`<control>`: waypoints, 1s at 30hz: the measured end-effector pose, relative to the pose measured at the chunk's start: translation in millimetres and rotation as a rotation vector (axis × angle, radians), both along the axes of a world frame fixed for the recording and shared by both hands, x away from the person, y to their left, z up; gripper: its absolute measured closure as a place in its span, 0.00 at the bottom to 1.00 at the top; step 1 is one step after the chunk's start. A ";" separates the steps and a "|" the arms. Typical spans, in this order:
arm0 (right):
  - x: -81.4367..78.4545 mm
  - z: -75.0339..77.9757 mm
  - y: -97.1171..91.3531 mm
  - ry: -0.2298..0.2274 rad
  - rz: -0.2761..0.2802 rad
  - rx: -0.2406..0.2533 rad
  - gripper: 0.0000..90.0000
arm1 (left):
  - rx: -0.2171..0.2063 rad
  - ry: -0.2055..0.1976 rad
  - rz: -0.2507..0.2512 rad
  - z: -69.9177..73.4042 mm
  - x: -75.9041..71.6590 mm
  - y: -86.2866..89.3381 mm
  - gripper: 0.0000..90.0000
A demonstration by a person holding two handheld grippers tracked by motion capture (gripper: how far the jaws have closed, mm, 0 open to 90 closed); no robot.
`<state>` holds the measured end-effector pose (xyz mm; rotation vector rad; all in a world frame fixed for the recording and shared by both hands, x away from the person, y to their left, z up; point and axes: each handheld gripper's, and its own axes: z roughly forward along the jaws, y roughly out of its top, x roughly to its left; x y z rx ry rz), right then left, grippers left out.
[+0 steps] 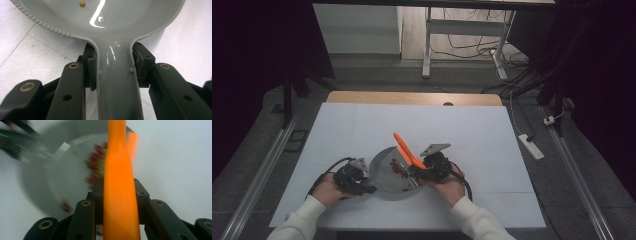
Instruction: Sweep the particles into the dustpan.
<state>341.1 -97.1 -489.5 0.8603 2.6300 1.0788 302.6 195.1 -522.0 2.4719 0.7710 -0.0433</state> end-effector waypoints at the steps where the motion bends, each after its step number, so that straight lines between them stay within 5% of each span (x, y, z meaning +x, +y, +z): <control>1: -1.1 0.7 2.1 0.040 0.014 0.044 0.78 | 0.000 0.000 0.000 -0.1 0.1 0.0 0.68; 5: -7.8 6.2 9.9 0.009 0.082 0.051 0.78 | -0.001 -0.003 0.003 0.2 -0.4 0.0 0.68; 16: 11.4 26.3 -33.3 -0.046 -0.061 0.125 0.78 | -0.010 -0.014 0.006 0.8 -0.8 0.8 0.68; 30: 14.8 33.6 -47.9 -0.076 -0.063 0.137 0.78 | -0.039 -0.058 0.016 2.9 -3.8 3.4 0.68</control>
